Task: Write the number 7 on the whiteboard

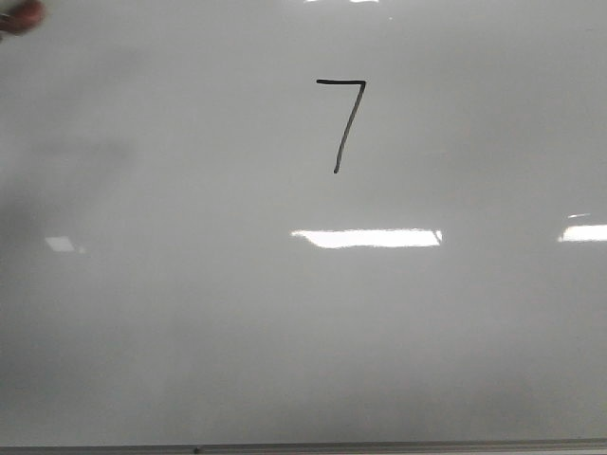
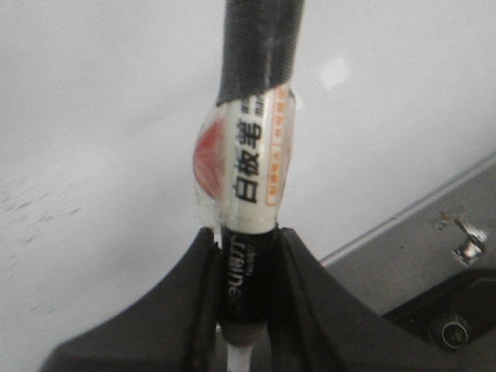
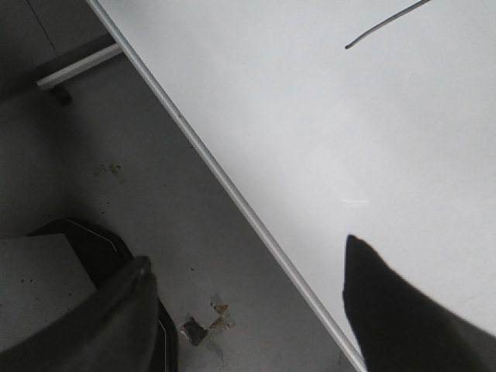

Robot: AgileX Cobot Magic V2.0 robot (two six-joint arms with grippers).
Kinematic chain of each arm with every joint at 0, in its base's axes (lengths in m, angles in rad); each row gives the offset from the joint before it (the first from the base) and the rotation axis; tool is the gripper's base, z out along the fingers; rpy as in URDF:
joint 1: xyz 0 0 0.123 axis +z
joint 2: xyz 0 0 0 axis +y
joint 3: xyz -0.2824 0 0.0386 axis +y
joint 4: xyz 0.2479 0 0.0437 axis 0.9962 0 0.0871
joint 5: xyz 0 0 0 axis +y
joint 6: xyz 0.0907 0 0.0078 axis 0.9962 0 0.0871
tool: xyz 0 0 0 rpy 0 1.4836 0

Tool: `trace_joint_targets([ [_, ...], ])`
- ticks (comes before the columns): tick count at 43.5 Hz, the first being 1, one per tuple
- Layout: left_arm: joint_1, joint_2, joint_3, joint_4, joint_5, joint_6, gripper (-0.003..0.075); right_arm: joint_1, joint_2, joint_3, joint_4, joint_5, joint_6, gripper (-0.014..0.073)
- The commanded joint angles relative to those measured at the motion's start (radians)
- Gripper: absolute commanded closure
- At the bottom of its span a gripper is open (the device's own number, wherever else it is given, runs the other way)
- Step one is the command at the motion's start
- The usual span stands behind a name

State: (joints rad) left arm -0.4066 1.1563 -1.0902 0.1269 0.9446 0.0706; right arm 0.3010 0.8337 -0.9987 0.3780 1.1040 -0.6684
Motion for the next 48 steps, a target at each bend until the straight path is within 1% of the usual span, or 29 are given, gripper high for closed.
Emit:
trace_joint_targets([
  [1,0.119,-0.030,0.003,0.014,-0.068,-0.049,0.0731,-0.006,-0.006,-0.030,0.019,-0.038,-0.001,0.0064],
  [5,0.224,-0.030,0.064,0.002,-0.178,-0.083,0.0731,-0.006,-0.006,-0.030,0.019,-0.038,-0.001,0.0064],
  [9,0.316,-0.023,0.132,-0.055,-0.325,-0.097,0.0731,-0.006,-0.006,-0.030,0.019,-0.038,-0.001,0.0064],
  [13,0.373,-0.002,0.189,-0.105,-0.460,-0.098,0.0731,-0.006,-0.006,-0.030,0.019,-0.038,-0.001,0.0064],
  [16,0.401,0.021,0.213,-0.136,-0.525,-0.101,0.0731,-0.006,-0.006,-0.030,0.019,-0.038,-0.001,0.0064],
  [20,0.415,0.062,0.222,-0.166,-0.590,-0.101,0.0731,-0.006,-0.006,-0.030,0.019,-0.038,-0.001,0.0064],
  [33,0.415,0.209,0.222,-0.166,-0.762,-0.101,0.0729,-0.006,-0.006,-0.030,0.019,-0.038,-0.001,0.0064],
  [42,0.415,0.270,0.220,-0.166,-0.810,-0.101,0.0724,-0.006,-0.006,-0.030,0.019,-0.038,-0.001,0.0064],
  [45,0.415,0.281,0.220,-0.166,-0.810,-0.101,0.0697,-0.006,-0.006,-0.030,0.019,-0.038,-0.001,0.0064],
  [48,0.415,0.286,0.220,-0.166,-0.810,-0.101,0.0631,-0.006,-0.006,-0.030,0.019,-0.038,-0.001,0.0064],
])
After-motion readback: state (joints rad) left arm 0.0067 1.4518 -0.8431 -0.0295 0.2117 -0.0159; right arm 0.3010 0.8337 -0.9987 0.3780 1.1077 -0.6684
